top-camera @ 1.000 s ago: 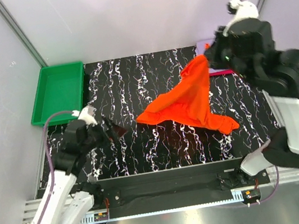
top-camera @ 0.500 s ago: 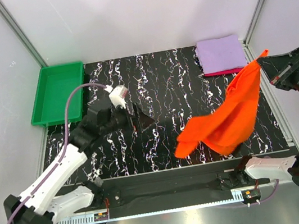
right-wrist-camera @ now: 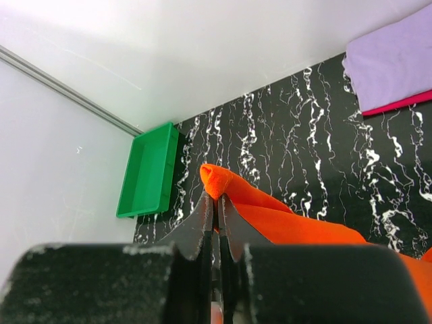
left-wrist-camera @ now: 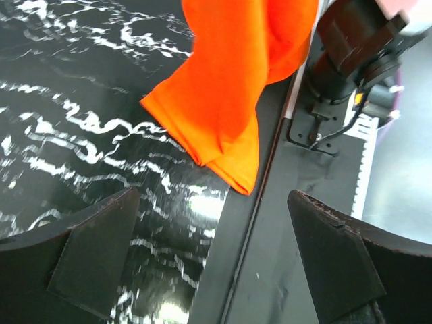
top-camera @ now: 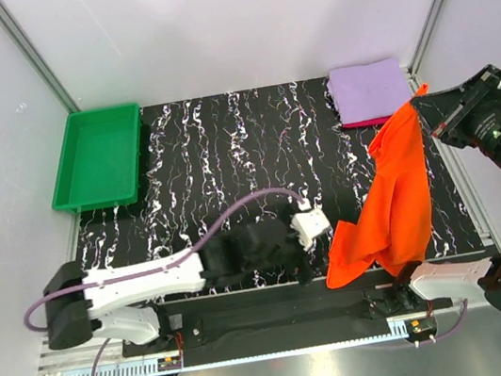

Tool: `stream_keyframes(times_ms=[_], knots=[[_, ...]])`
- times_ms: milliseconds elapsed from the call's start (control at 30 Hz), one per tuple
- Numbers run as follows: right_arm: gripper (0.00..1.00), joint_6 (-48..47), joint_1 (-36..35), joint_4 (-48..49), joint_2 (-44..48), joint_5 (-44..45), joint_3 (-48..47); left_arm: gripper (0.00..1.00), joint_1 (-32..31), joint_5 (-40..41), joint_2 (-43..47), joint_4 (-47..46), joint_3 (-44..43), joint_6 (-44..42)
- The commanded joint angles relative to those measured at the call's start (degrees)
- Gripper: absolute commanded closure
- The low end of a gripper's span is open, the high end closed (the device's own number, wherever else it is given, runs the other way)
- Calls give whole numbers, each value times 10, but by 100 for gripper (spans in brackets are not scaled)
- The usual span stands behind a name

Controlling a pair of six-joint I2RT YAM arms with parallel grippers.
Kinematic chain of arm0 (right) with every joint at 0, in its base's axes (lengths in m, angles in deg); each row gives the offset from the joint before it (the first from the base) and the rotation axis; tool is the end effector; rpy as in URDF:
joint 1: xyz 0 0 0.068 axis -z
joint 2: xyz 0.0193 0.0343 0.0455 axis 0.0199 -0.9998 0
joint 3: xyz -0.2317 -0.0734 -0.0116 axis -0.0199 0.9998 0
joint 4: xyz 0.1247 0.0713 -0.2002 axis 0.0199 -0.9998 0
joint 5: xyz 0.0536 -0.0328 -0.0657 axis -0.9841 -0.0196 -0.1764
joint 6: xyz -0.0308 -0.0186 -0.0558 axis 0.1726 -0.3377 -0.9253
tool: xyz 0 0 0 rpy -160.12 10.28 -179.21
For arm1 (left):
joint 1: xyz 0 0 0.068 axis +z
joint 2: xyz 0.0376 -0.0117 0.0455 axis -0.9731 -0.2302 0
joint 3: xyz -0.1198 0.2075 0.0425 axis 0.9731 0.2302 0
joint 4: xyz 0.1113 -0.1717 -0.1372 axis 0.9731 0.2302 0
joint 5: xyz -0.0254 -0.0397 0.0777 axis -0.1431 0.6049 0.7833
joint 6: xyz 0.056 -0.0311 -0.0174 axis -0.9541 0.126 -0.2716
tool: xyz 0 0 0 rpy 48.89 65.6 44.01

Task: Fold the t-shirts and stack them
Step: Flatten the tshirt out

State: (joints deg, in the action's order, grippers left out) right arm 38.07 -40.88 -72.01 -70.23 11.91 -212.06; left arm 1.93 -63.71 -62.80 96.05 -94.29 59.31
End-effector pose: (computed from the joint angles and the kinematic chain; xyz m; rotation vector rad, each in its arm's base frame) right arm 0.0718 0.0274 0.5436 0.3540 1.7146 0.5515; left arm 0.0799 -0.2919 0.2650 1.2207 1.7564 -0.8485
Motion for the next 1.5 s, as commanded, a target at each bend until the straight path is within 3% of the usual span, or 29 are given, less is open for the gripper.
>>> stream_keyframes(times_ms=[0, 233, 500, 567, 600, 633, 700, 733, 867, 1033, 1133, 1200, 1300, 1367, 1467], knots=[[100, 16, -3, -41, 9, -14, 16, 2, -14, 61, -63, -125, 10, -33], [100, 19, -3, -30, 12, -37, 24, 4, -16, 7, -202, -211, -69, 17], [100, 27, -2, -42, 24, -49, 24, 4, -14, -60, -304, -244, -161, 40], [100, 27, -2, -48, 24, -49, 17, 17, -7, -88, -322, -244, -188, 49], [100, 27, -2, -51, 24, -52, 16, 30, -6, -96, -337, -238, -199, 53], [100, 26, -3, -51, 23, -54, 14, 55, -4, -89, -343, -216, -215, 58], [100, 20, -2, -53, 22, -55, 14, 93, 10, -62, -345, -167, -226, 65], [100, 11, -3, -54, 21, -53, 17, 100, 16, -45, -338, -149, -228, 73], [100, -54, -2, -20, 24, -16, 93, 100, 80, 75, -274, -39, -204, 72], [100, -121, -2, 82, -11, 83, 187, 100, 224, 122, -141, 155, -216, 73], [100, -144, 13, 157, -76, 72, 185, 100, 318, 134, -94, 214, -252, 15], [100, -162, 72, 212, -108, 4, 188, 100, 370, 155, -70, 233, -278, -38], [100, -170, 138, 269, -174, -85, 153, 100, 429, 153, -73, 247, -346, -108], [100, -197, 157, 285, -234, -119, 75, 100, 460, 208, -89, 243, -402, -131], [100, -198, 169, 237, -336, -154, -128, 100, 480, 256, -105, 227, -468, -161]])
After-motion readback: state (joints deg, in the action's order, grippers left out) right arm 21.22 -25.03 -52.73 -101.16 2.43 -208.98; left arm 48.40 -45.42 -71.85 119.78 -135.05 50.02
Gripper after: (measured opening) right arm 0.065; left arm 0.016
